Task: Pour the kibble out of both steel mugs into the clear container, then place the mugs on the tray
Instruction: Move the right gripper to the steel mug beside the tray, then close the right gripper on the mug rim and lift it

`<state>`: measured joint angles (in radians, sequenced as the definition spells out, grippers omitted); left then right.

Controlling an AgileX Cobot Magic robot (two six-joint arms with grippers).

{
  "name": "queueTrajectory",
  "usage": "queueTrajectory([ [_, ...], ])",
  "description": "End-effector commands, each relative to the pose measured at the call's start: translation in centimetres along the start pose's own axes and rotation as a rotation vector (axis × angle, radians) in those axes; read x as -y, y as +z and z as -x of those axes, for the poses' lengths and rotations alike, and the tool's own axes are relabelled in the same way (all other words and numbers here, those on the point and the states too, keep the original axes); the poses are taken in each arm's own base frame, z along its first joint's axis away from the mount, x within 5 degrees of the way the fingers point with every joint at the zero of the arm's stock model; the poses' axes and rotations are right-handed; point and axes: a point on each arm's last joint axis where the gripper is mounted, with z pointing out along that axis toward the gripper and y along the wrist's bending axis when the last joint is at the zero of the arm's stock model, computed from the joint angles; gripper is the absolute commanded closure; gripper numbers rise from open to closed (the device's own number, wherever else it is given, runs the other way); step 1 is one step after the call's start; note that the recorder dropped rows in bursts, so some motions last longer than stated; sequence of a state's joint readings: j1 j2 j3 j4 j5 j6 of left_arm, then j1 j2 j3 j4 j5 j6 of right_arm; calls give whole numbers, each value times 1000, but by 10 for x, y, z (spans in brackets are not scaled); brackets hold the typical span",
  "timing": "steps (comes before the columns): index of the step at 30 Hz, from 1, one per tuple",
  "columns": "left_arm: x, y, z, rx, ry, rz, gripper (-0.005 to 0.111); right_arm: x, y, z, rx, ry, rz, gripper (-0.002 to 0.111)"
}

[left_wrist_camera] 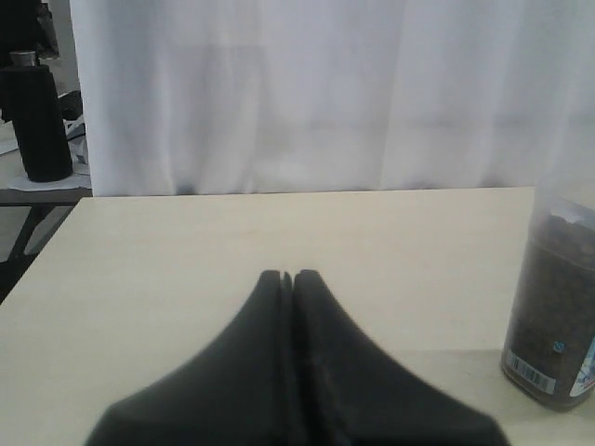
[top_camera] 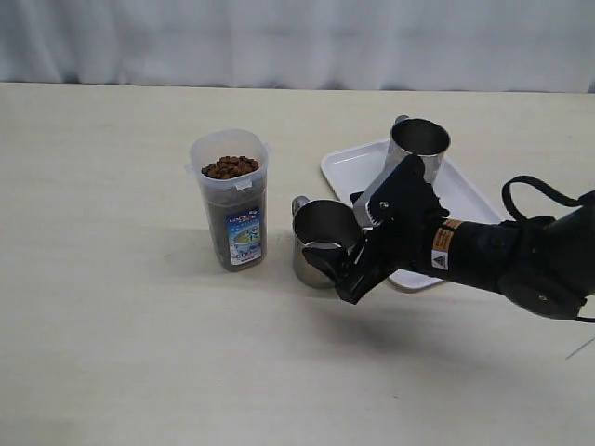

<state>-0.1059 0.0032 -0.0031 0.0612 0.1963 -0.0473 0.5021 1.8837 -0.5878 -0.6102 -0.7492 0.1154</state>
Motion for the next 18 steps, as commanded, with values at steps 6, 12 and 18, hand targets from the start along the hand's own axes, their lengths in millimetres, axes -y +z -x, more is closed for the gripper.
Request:
queueTrajectory([
  [6, 0, 0, 1, 17, 4, -5, 107, 2, 3, 4, 5, -1, 2, -2],
  [12, 0, 0, 1, 17, 4, -5, 107, 7, 6, 4, -46, 41, -15, -2],
  [18, 0, 0, 1, 17, 4, -5, 107, 4, 11, 8, -102, 53, 77, -2],
])
